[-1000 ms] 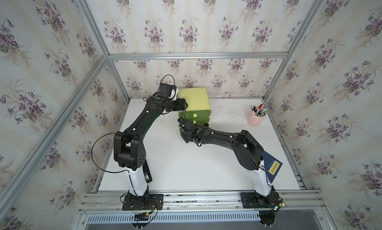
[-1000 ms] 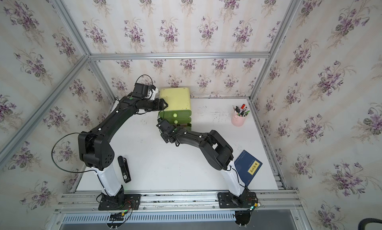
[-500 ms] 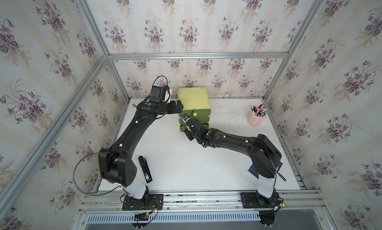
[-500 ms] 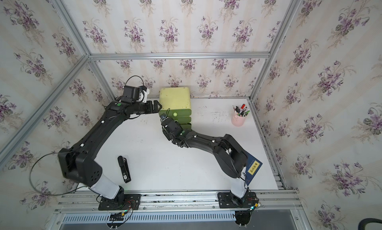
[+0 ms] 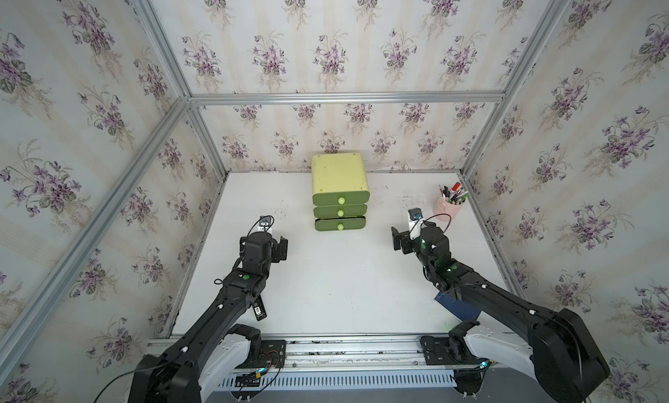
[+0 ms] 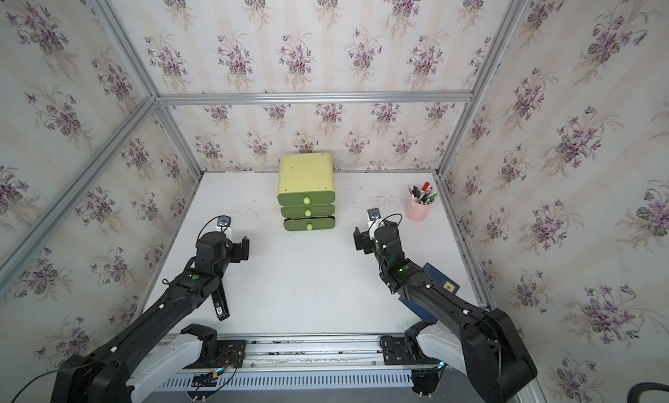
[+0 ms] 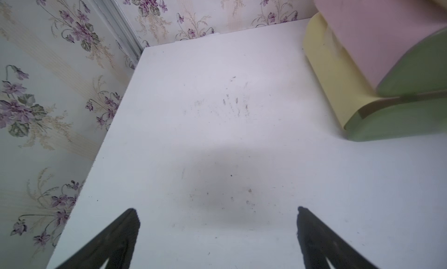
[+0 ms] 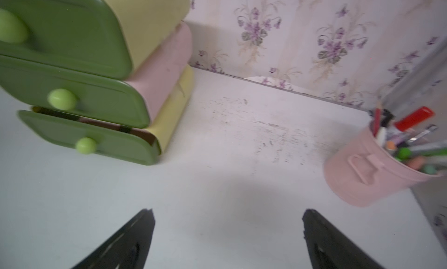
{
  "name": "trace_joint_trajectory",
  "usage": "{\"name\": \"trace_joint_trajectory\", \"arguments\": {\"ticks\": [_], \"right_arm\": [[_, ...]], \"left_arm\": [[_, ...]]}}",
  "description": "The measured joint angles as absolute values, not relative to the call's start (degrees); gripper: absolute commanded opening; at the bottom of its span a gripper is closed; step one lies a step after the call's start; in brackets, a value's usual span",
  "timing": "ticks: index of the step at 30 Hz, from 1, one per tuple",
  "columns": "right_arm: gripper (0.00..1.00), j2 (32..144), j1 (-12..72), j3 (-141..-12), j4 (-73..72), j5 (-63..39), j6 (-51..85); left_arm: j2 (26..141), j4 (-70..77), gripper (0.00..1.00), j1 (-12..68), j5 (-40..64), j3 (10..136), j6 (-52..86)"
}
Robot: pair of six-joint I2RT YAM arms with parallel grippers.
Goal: Please put the sticky notes in the drawer by color
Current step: Close the drawer in the storage box, then reset both arms
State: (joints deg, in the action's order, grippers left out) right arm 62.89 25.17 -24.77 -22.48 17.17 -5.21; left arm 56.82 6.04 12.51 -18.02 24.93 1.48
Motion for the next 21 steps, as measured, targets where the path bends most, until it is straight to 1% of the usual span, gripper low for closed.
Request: {"name": "trace_joint_trajectory", "arguments": {"ticks": [3,5,9,12,15,16,21], "right_arm": [[1.0,62.5,17.0,-20.3,-29.8,16.5,-5.3],[1.0,64.8,12.3,-16.6,-37.1,15.7,-4.0],[1.0,74.5,8.5,-13.8,-47.7,12.9,-4.0],[1.0,81.3,7.6,-12.8,-57.2,11.9,-3.7],[1.0,86.5,4.4,-12.1,-64.4,8.6,-2.3],[1.0,87.3,3.4,-12.0,-65.8,8.2,-1.4],[1.0,87.9,2.5,-13.3,-68.8,4.3,-0.7]], "left_arm": [[61.9,16.1,1.0,9.6,-19.0,21.3,-0.4],[66.2,22.2,1.0,7.0,-18.7,19.7,-1.0],[74.4,33.2,1.0,2.9,-15.3,18.9,-0.4],[82.6,41.8,1.0,1.8,-12.8,19.1,0.1],[84.8,38.9,1.0,1.5,-9.2,22.8,-0.4],[85.1,40.3,1.0,1.4,-8.0,24.3,-0.5],[85.2,39.3,1.0,1.1,-6.2,25.6,-0.6]]}}
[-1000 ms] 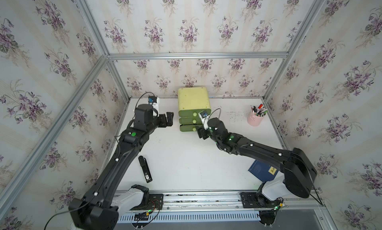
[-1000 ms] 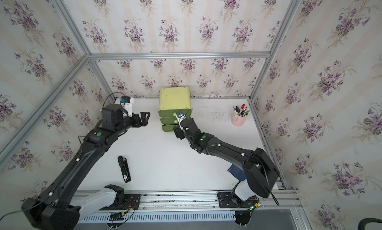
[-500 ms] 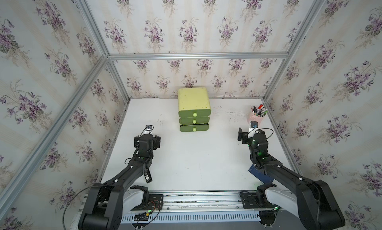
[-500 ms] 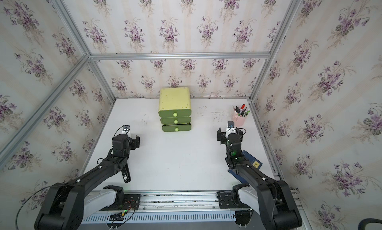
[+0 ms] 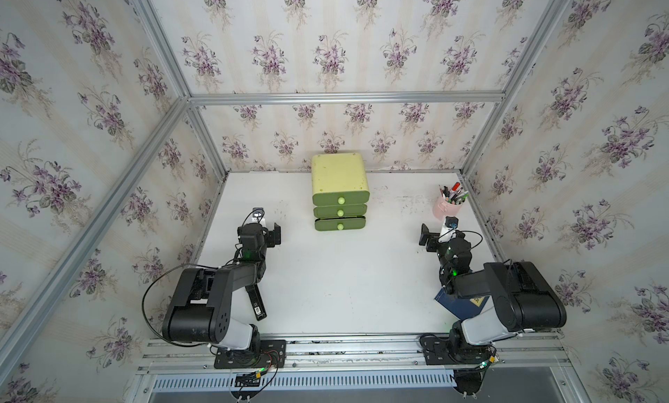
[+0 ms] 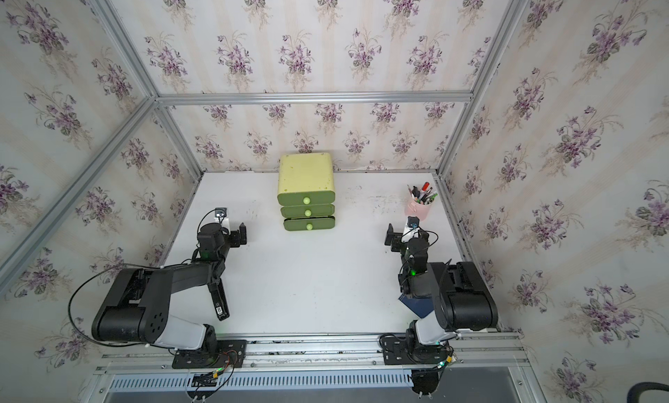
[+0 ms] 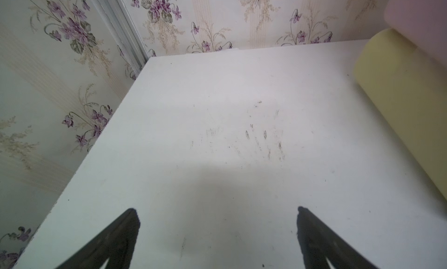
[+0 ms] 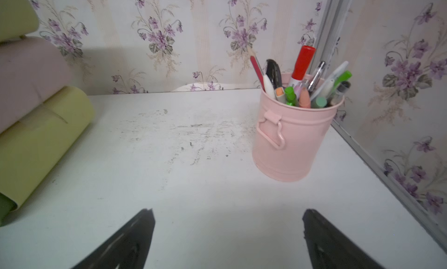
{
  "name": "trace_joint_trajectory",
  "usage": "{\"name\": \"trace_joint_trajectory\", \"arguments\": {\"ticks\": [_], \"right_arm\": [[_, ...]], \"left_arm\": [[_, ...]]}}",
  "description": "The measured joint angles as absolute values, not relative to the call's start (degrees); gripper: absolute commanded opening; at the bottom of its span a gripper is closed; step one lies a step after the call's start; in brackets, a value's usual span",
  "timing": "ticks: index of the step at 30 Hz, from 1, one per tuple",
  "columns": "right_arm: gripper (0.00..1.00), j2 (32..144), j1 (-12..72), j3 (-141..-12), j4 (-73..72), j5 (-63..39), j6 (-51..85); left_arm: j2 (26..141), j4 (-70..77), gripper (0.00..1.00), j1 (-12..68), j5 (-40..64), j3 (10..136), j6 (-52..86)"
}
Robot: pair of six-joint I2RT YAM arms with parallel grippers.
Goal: Please put the sticky notes in the drawer by color
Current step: Reset both arms
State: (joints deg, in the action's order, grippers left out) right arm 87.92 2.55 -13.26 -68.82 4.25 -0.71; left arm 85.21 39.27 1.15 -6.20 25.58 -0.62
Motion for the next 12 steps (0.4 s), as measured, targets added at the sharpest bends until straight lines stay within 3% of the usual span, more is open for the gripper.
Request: {"name": "trace_joint_trajectory", "arguments": {"ticks": [12], "right_arm": [[1.0,87.9,2.3,-13.5,-69.5,3.4,0.2]], "left_arm": [[85.2,38.4,1.0,1.4,-5.6,25.7,-0.6]]}}
